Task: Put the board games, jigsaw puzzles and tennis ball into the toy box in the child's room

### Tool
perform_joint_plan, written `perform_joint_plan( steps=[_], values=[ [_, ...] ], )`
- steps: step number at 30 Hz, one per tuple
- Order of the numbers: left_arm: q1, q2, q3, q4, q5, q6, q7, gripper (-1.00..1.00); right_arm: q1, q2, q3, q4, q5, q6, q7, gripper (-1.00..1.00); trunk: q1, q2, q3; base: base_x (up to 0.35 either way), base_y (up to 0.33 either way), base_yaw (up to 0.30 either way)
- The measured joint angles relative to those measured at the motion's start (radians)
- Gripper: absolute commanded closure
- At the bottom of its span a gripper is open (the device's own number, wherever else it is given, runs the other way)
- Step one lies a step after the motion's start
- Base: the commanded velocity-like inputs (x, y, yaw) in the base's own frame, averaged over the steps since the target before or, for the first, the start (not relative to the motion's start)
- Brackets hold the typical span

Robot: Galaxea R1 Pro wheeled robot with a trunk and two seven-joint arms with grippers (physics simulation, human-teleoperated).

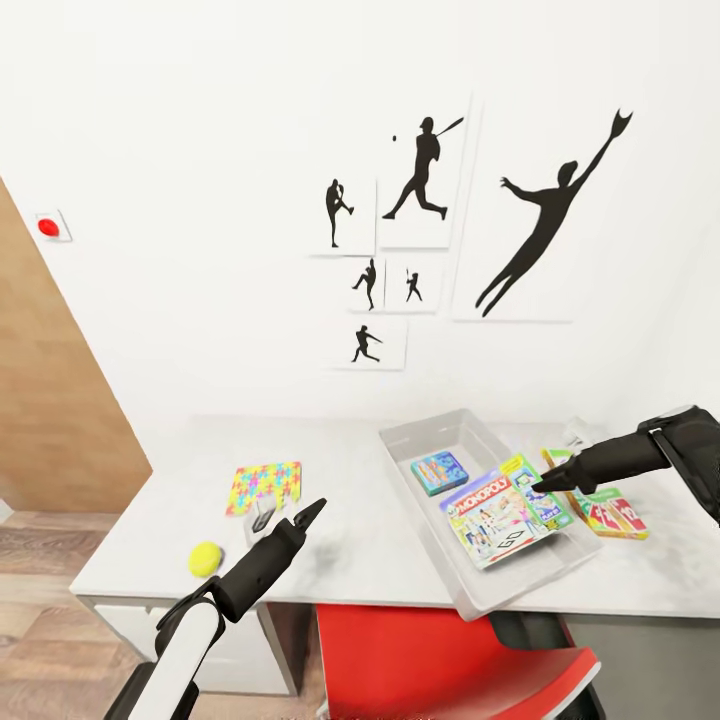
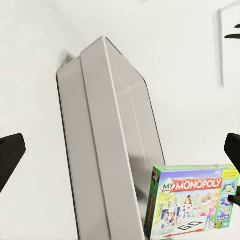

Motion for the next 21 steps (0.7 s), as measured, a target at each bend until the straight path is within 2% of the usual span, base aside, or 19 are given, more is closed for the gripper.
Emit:
perform_joint_plan(
  steps=[12,21],
  values=[
    [-0.001,0.0,0.0,0.002,-0.001,0.0,0.0,-1.0,-0.001,0.013,0.002,-0.006,0.023,0.002,0.013,1.0,0.0,0.0,-0.02,0.0,0.0,0.0],
    [-0.003,0.0,0.0,0.004,-0.001,0.0,0.0,-1.0,-0.017,0.028,0.002,-0.008,0.057,0.007,0.071,1.0,0.0,0.0,-0.034,0.0,0.0,0.0]
  ],
)
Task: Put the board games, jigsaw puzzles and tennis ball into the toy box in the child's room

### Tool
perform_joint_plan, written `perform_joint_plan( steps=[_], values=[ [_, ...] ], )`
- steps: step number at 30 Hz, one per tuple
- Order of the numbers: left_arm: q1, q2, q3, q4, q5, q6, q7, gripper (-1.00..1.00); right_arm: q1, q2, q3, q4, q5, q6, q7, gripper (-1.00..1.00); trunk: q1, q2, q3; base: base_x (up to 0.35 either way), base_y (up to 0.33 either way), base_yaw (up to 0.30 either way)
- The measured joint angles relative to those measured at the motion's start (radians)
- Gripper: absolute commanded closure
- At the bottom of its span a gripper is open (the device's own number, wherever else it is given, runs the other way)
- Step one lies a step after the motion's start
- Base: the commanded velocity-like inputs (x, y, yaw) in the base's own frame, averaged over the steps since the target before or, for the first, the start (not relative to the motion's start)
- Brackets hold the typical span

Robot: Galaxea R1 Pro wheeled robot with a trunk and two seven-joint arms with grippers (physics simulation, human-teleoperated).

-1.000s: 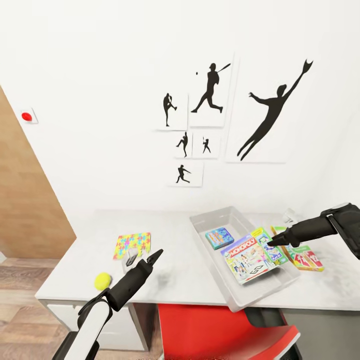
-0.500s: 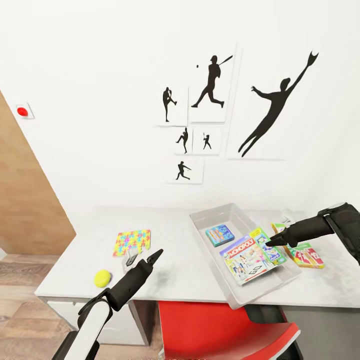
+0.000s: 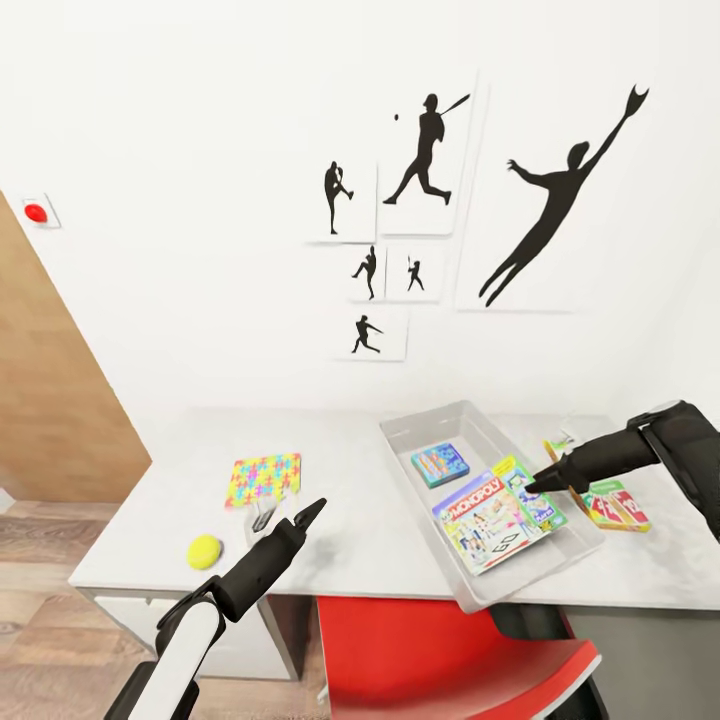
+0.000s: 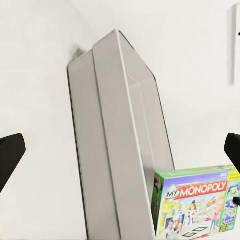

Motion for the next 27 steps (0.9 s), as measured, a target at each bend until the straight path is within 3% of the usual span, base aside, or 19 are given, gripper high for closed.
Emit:
perform_joint_plan(
  steps=[7,27],
  values=[
    [-0.001,0.0,0.0,0.001,0.0,0.0,0.001,-1.0,-0.01,0.003,0.0,0.0,0.021,0.002,0.014,1.0,0.0,0.0,-0.01,0.0,0.0,0.0],
    [-0.001,-0.001,0.0,0.001,0.0,0.0,0.003,-1.0,-0.022,0.0,-0.001,0.001,0.032,0.002,0.018,1.0,0.0,0.0,-0.016,0.0,0.0,0.0]
  ],
)
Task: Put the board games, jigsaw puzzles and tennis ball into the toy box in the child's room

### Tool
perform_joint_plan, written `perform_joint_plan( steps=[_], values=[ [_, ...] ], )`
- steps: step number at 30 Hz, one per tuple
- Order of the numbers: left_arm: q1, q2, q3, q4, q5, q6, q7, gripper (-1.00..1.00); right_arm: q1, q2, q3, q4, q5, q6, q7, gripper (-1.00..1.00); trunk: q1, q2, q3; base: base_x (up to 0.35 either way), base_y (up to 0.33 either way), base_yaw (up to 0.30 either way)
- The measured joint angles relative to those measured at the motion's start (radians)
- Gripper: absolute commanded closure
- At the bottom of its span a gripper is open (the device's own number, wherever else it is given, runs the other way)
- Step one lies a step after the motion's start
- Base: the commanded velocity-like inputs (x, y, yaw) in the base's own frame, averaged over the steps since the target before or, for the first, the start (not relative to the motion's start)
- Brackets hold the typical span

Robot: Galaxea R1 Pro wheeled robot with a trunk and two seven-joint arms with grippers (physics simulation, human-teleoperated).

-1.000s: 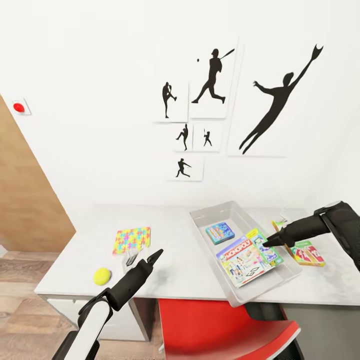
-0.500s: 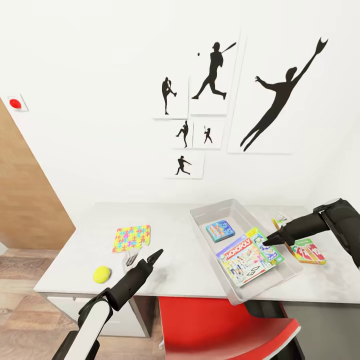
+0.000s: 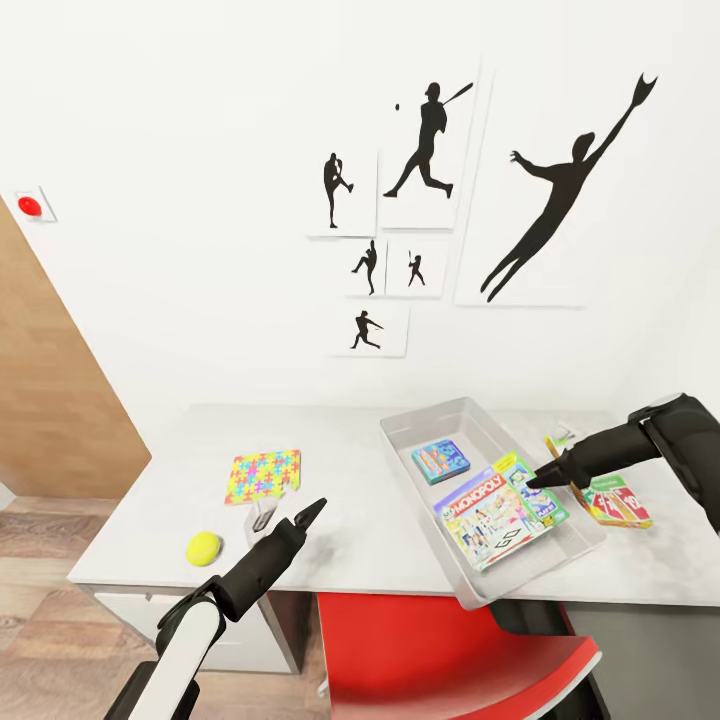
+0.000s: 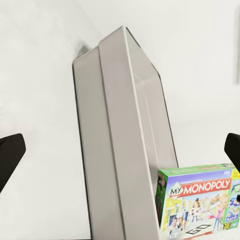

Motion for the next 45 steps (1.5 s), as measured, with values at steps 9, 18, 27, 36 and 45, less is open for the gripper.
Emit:
perform_joint_plan(
  steps=[9,18,27,36,45],
  values=[
    [-0.001,0.0,0.0,0.001,0.0,0.001,0.001,-1.0,-0.02,-0.003,-0.001,0.006,0.001,0.001,-0.001,1.0,0.0,0.0,-0.007,0.0,0.0,0.0],
    [-0.001,-0.001,0.0,0.002,0.0,0.001,0.002,-1.0,-0.031,-0.007,-0.003,0.009,0.001,0.003,-0.001,1.0,0.0,0.0,-0.02,0.0,0.0,0.0],
    [-0.002,-0.001,-0.008,0.004,0.0,0.001,0.003,-1.0,-0.036,-0.009,-0.004,0.009,0.001,0.004,-0.001,1.0,0.0,0.0,-0.035,0.0,0.0,0.0],
    [-0.002,0.0,-0.014,0.005,0.0,0.001,0.004,-1.0,-0.039,-0.011,-0.006,0.012,0.0,0.005,-0.001,1.0,0.0,0.0,-0.049,0.0,0.0,0.0],
    [-0.002,0.0,-0.015,0.008,-0.001,0.001,0.003,-1.0,-0.045,-0.013,-0.007,0.012,-0.001,0.007,-0.001,1.0,0.0,0.0,-0.064,0.0,0.0,0.0]
  ],
)
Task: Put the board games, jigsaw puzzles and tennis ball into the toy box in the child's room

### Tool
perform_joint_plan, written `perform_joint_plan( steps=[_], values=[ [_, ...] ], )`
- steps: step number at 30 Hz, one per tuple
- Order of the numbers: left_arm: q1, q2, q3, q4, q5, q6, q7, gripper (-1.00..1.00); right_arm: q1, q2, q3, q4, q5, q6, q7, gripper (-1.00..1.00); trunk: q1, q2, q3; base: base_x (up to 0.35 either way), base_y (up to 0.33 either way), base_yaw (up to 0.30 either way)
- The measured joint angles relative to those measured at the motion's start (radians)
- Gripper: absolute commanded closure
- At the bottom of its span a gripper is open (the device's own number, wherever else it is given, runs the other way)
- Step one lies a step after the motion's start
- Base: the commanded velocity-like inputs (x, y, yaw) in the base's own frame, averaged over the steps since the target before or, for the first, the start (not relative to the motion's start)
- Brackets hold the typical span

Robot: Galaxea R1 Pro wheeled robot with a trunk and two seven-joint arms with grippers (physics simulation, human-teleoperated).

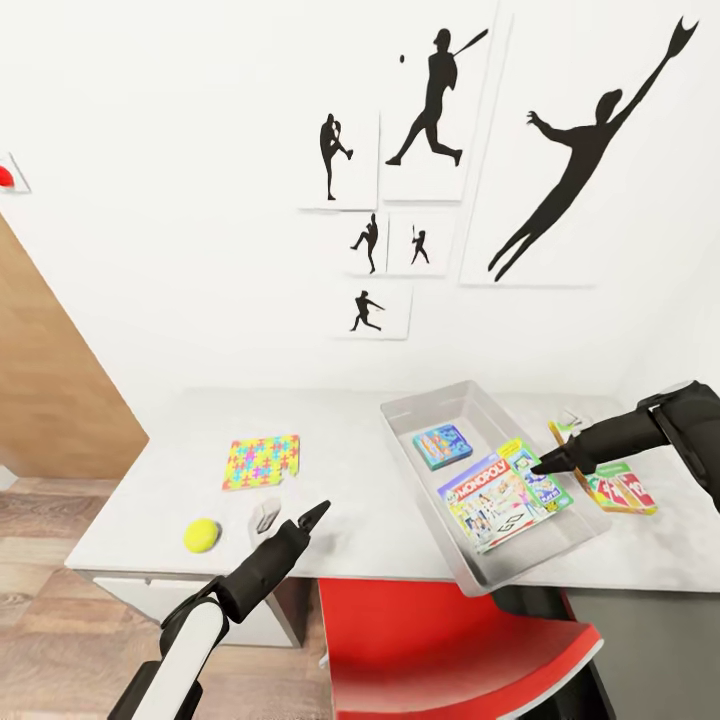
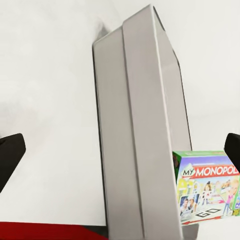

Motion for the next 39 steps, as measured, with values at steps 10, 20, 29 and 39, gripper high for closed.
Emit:
perform_joint_plan(
  steps=[10,20,29,39],
  values=[
    [-0.001,0.001,0.0,0.001,0.0,0.0,-0.001,-1.0,-0.003,0.0,0.001,0.005,0.0,0.001,0.0,1.0,0.0,0.0,-0.016,0.0,0.0,0.0],
    [-0.001,0.001,0.0,0.001,0.0,0.0,-0.002,-1.0,-0.007,-0.001,-0.001,0.016,0.0,0.001,0.0,1.0,0.0,0.0,-0.032,0.0,0.0,0.0],
    [-0.001,0.001,0.0,0.001,0.0,0.0,-0.002,-1.0,-0.01,-0.002,-0.003,0.018,0.0,0.001,-0.001,1.0,0.0,0.0,-0.037,0.0,0.0,0.0],
    [-0.001,0.001,0.0,0.001,0.0,0.0,-0.002,-1.0,-0.01,-0.003,-0.004,0.018,0.0,0.001,-0.001,1.0,0.0,0.0,-0.038,0.0,0.0,0.0]
  ],
)
